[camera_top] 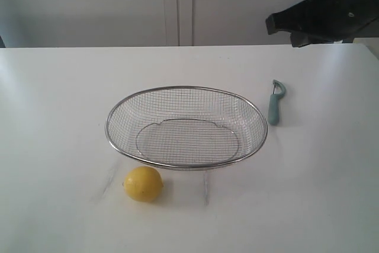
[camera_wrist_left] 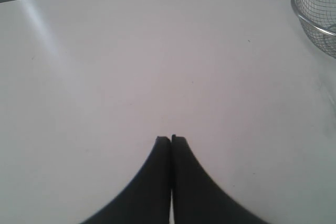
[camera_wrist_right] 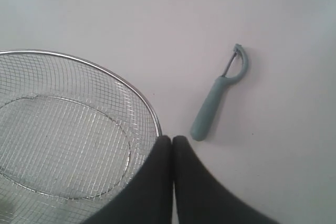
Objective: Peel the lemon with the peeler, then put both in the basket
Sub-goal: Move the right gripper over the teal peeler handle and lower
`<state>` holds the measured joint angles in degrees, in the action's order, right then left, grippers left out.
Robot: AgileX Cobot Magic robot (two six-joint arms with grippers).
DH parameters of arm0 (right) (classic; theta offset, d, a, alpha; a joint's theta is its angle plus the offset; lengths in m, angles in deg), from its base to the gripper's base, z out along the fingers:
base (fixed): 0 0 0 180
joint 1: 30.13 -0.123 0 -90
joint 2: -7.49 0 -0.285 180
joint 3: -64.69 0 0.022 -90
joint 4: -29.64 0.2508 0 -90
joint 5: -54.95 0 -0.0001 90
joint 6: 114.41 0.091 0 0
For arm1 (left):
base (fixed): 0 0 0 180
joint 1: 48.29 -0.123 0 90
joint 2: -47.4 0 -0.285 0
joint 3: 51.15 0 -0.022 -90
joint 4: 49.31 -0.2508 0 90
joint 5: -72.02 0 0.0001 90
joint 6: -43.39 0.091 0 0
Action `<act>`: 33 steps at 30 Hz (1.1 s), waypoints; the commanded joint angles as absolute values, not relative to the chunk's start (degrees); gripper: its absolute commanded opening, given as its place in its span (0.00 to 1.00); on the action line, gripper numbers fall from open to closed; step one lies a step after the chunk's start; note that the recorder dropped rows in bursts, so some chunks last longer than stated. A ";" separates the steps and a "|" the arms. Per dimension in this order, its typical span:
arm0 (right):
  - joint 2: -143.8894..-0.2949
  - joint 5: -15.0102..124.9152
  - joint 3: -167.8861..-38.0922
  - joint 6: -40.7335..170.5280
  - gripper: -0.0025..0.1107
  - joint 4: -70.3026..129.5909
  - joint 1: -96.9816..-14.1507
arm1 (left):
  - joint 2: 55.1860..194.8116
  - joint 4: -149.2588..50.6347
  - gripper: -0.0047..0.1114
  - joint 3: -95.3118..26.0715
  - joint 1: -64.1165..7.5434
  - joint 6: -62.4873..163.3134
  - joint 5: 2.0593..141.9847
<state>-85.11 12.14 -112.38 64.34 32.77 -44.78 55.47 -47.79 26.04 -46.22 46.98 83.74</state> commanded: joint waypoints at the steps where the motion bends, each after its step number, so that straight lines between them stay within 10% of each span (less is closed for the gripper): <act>1: -90.39 7.54 -119.64 64.50 0.02 32.43 -45.69 | 55.19 -47.93 0.04 26.07 -46.35 46.94 83.71; 33: -117.15 -11.22 -144.81 74.12 0.02 27.13 -42.66 | 55.19 -47.93 0.04 26.07 -46.35 46.94 83.71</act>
